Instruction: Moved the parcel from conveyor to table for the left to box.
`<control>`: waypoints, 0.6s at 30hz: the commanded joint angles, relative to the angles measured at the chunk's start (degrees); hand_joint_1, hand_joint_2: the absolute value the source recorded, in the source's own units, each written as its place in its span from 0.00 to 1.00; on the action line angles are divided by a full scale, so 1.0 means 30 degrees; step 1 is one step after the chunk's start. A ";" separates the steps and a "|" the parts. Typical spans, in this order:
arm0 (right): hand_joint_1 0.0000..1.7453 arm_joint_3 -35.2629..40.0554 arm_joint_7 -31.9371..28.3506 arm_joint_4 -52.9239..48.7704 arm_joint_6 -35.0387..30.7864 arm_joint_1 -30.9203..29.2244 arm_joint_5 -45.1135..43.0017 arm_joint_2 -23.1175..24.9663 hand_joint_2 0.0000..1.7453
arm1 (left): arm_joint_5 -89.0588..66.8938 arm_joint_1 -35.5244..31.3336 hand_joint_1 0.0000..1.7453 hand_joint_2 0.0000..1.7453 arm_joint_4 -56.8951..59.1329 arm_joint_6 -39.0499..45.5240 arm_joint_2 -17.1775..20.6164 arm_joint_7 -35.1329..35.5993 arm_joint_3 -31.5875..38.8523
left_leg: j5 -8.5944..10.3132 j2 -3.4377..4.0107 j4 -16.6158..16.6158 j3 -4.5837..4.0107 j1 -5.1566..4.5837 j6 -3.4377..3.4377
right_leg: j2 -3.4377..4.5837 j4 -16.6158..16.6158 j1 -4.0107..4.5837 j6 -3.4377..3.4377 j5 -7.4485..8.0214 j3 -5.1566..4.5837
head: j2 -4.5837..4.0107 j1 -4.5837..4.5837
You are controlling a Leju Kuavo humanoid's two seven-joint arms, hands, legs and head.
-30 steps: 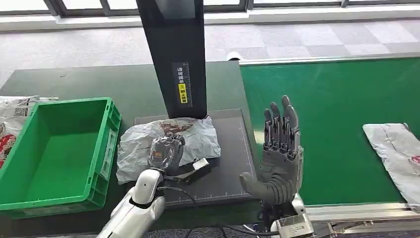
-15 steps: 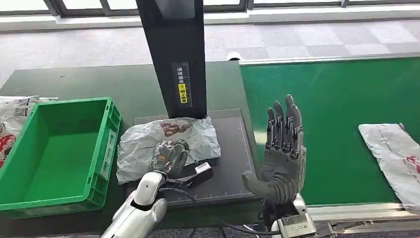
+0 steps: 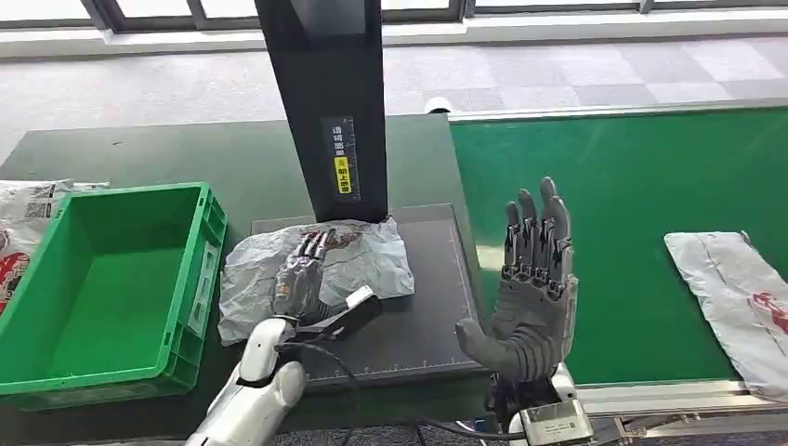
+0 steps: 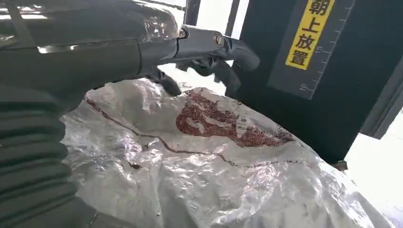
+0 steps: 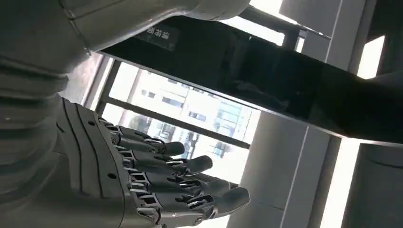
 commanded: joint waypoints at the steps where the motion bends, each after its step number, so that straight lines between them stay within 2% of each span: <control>1: 0.00 -0.0205 0.0007 0.0800 -0.0198 -0.0373 -0.0222 -0.0044 1.00 | 0.1176 -0.0863 0.00 0.00 0.0734 0.1537 0.0205 -0.1002 0.1616 | 0.0019 0.0016 -0.0029 0.0005 0.0007 0.0000 | 0.0001 -0.0031 0.0012 -0.0022 0.0024 0.0002 | 0.0000 0.0007; 7: 0.00 0.0003 0.0007 0.1325 -0.0365 -0.0767 -0.0364 -0.0204 1.00 | 0.1485 -0.0705 0.00 0.00 -0.0047 0.1359 0.0330 -0.1352 0.1859 | 0.0020 0.0057 -0.0034 0.0002 0.0013 0.0002 | 0.0038 -0.0042 0.0019 -0.0024 0.0040 -0.0007 | 0.0000 0.0000; 10: 0.00 0.0004 0.0007 0.1560 -0.0197 -0.1002 -0.0492 -0.0305 1.00 | 0.0595 -0.1599 0.00 0.00 0.1840 -0.1481 0.0627 0.0311 0.1341 | 0.0013 0.0027 -0.0021 0.0004 0.0008 0.0002 | 0.0015 -0.0025 0.0011 -0.0016 0.0024 0.0003 | 0.0000 0.0000; 15: 0.00 0.0004 0.0007 0.1560 -0.0197 -0.1002 -0.0492 -0.0305 1.00 | 0.0595 -0.1599 0.00 0.00 0.1840 -0.1481 0.0627 0.0311 0.1341 | 0.0029 0.0045 -0.0050 0.0014 0.0009 0.0003 | 0.0027 -0.0054 0.0014 -0.0023 0.0046 0.0012 | 0.0000 0.0000; 18: 0.00 -0.0069 0.0007 0.1848 0.0178 -0.1270 -0.0575 -0.0352 1.00 | -0.0732 -0.2371 0.00 0.00 0.3602 -0.3713 0.0782 0.1674 0.0558 | 0.0015 0.0017 -0.0029 0.0012 0.0006 0.0002 | 0.0004 -0.0030 0.0009 -0.0017 0.0021 0.0015 | 0.0000 0.0000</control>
